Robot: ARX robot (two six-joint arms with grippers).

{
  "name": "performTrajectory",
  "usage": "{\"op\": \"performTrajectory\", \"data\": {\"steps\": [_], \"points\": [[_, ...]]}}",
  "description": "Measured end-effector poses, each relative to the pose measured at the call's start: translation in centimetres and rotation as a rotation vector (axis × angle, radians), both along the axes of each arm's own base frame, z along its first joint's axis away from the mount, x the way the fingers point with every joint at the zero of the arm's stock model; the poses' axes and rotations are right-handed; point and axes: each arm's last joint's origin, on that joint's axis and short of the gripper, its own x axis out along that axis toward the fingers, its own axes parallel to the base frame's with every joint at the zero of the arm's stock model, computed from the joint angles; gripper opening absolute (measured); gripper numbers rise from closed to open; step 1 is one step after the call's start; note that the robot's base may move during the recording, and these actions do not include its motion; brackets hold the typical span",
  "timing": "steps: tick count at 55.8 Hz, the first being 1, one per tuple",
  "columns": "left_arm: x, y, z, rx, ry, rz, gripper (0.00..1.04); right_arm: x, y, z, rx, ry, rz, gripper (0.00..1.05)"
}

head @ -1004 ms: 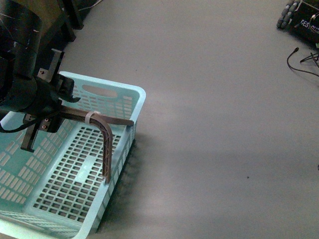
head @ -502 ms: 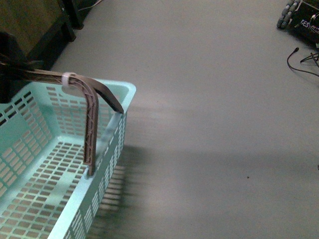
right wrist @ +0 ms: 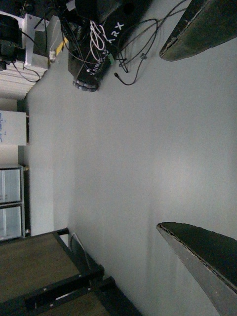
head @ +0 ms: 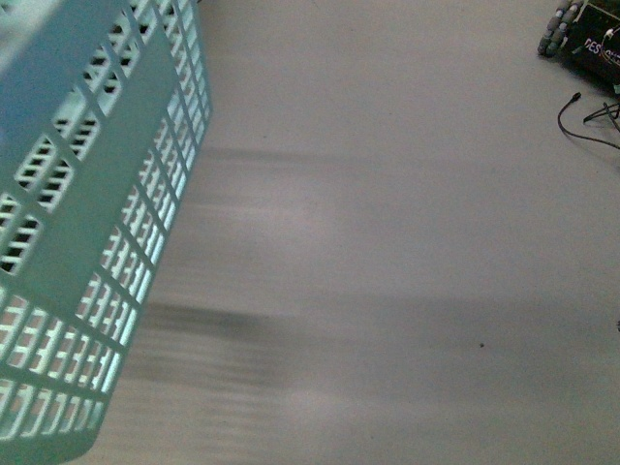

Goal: Pick lemon and mango into basket

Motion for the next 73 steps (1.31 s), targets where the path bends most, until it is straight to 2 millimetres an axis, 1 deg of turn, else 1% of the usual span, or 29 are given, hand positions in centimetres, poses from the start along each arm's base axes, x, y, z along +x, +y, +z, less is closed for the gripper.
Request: {"op": "performTrajectory", "data": {"steps": [3,7,11,73], "points": [[-1.5,0.1,2.0,-0.014,-0.061,0.010,0.08,0.0,0.0,0.0,0.000,0.000,0.000,0.96],[-2.9,0.0,4.1,-0.015,-0.147,-0.003,0.08,0.0,0.0,0.0,0.000,0.000,0.000,0.96],[-3.7,-0.1,5.2,-0.012,-0.195,-0.018,0.08,0.0,0.0,0.0,0.000,0.000,0.000,0.96],[-3.7,-0.2,5.2,-0.011,-0.193,-0.023,0.08,0.0,0.0,0.0,0.000,0.000,0.000,0.96]]}}
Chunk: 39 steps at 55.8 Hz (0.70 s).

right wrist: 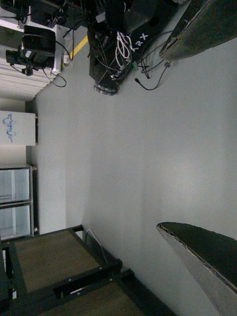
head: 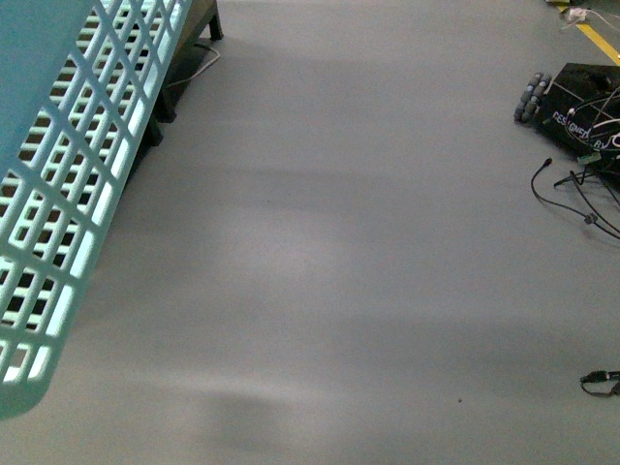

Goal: Pick lemon and mango into basket

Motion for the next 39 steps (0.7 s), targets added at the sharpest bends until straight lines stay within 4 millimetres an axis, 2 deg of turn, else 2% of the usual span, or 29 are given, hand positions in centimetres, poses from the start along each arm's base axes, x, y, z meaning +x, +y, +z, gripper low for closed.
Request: {"op": "performTrajectory", "data": {"steps": [39], "points": [[0.00,0.00,0.00,0.000,0.000,0.000,0.08,0.00,0.00,0.00,0.000,0.000,0.000,0.96]]}}
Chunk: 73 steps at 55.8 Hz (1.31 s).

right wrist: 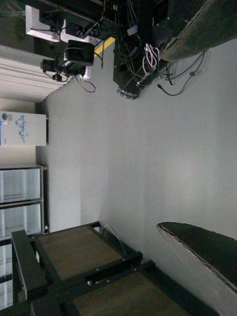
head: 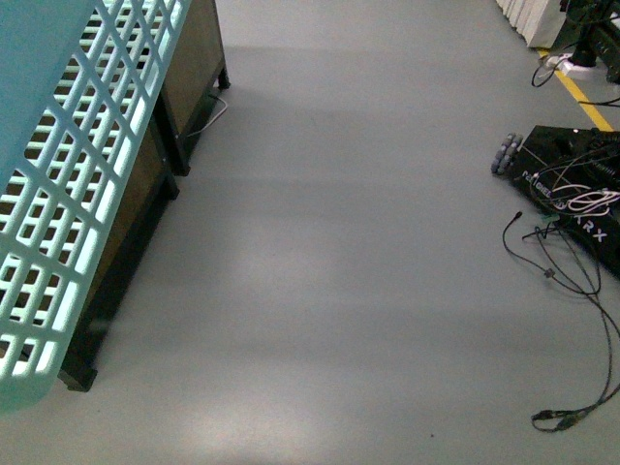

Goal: Pick lemon and mango into basket

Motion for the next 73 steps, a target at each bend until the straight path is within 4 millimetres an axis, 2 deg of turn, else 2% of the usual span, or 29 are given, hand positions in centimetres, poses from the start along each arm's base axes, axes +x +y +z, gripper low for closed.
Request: {"op": "performTrajectory", "data": {"steps": [73], "points": [[-0.04,-0.10,0.02,-0.009,0.000,-0.012,0.08,-0.01,-0.01,0.01,0.000,-0.001,-0.003,0.96]]}}
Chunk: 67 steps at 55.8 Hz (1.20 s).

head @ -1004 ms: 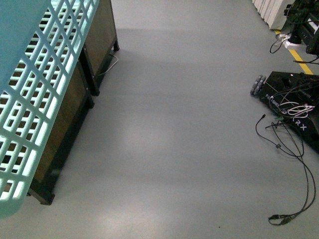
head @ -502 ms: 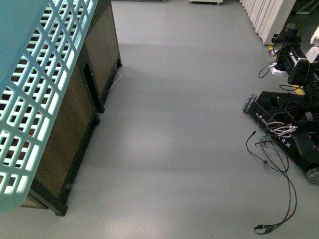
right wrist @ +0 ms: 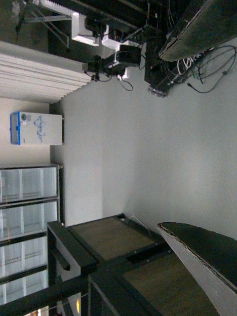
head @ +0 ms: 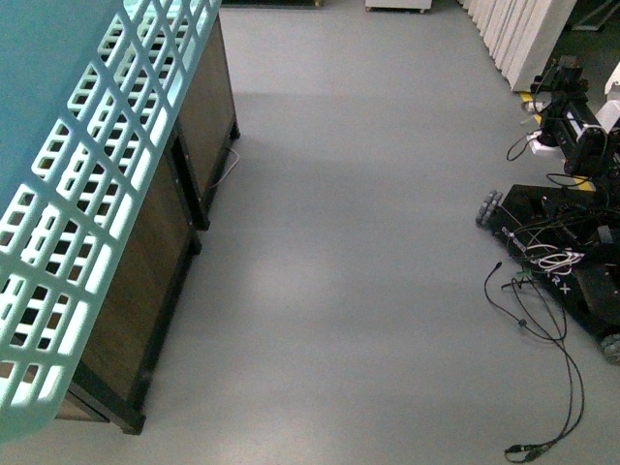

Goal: Pick lemon and mango into basket

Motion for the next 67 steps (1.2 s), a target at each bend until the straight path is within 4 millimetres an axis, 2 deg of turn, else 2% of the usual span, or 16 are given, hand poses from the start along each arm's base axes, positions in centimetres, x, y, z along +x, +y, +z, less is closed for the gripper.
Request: {"op": "performTrajectory", "data": {"steps": [67], "points": [[0.04,0.04,-0.01,0.011,0.000,0.007,0.08,0.01,0.01,-0.01,0.000,0.001,0.003,0.96]]}}
